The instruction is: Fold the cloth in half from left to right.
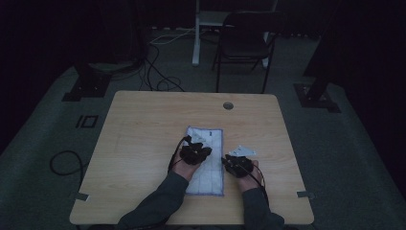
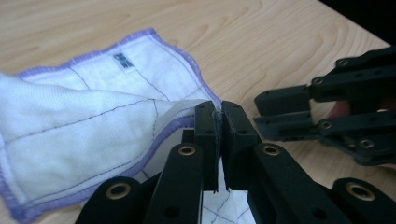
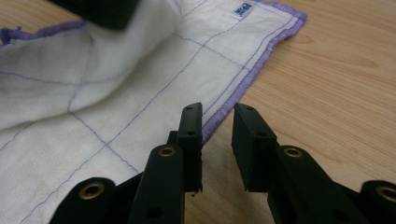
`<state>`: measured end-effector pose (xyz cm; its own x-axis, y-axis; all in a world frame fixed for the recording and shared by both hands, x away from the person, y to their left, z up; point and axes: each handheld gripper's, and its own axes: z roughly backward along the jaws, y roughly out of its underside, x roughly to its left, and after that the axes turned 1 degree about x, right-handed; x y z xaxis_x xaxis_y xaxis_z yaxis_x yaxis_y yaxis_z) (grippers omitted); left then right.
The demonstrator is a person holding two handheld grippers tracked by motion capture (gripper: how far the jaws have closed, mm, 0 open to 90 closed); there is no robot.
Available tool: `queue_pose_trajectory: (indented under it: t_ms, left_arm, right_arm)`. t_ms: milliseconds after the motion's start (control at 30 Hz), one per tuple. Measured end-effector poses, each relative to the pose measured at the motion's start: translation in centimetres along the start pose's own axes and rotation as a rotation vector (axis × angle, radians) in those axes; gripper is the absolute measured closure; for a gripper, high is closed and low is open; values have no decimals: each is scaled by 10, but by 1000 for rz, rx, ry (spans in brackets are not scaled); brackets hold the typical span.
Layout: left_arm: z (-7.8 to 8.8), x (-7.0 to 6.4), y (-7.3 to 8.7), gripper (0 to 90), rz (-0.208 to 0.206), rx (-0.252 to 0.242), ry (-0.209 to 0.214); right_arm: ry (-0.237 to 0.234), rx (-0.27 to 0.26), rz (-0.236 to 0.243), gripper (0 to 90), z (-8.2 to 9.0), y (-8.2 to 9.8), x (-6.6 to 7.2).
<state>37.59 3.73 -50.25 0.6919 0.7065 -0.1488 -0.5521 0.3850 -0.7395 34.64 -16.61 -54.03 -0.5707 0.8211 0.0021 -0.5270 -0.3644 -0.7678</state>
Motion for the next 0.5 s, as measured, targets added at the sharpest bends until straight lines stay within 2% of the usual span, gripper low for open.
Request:
queue_pose_trajectory:
  t_ms: [333, 400, 500]
  left_arm:
    - [-23, -5, -2, 859, -16, 54, 4]
    - [-23, -5, -2, 800, -14, 51, 19]
    - [-17, -7, -2, 713, -36, 49, 15]
  right_arm:
    - [7, -2, -9, 740, 0, 1, -3]
    - [8, -2, -9, 740, 1, 1, -3]
    - [9, -3, -11, 739, 1, 1, -4]
